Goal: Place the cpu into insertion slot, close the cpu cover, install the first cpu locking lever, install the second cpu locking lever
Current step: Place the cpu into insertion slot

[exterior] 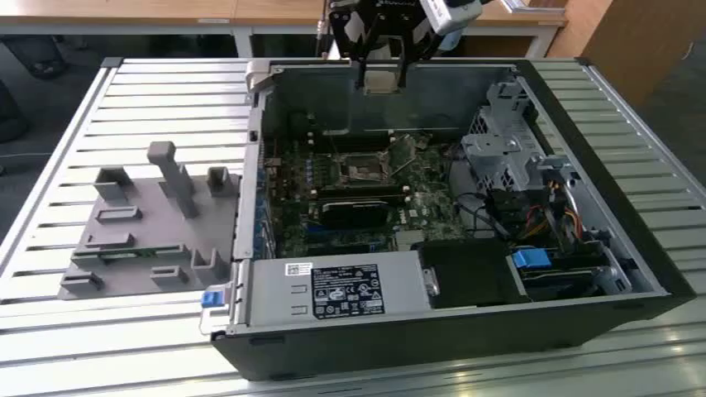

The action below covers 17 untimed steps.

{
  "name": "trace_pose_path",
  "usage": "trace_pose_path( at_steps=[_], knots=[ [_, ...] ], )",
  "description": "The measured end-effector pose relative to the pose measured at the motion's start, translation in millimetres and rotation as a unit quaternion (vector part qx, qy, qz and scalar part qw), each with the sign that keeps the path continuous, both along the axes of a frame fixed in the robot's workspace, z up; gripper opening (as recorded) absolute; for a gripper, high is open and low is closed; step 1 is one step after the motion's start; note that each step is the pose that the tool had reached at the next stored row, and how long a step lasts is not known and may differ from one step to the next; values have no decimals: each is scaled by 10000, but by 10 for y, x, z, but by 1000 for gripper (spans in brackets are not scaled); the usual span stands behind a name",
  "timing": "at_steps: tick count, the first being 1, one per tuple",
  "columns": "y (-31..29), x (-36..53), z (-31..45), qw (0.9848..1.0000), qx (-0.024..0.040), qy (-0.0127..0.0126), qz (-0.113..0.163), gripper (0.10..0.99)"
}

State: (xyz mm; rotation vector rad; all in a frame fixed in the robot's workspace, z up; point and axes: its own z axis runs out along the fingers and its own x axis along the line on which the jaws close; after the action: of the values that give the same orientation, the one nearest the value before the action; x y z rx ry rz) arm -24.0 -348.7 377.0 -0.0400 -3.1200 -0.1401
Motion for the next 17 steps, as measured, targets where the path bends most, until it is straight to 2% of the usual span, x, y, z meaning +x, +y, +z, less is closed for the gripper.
trace_pose_path(
  at_steps=[11,17],
  knots=[
    [0,0,0,10000,0,0,-20,541],
    [0,-2,-2,9997,0,0,-252,541]
  ],
)
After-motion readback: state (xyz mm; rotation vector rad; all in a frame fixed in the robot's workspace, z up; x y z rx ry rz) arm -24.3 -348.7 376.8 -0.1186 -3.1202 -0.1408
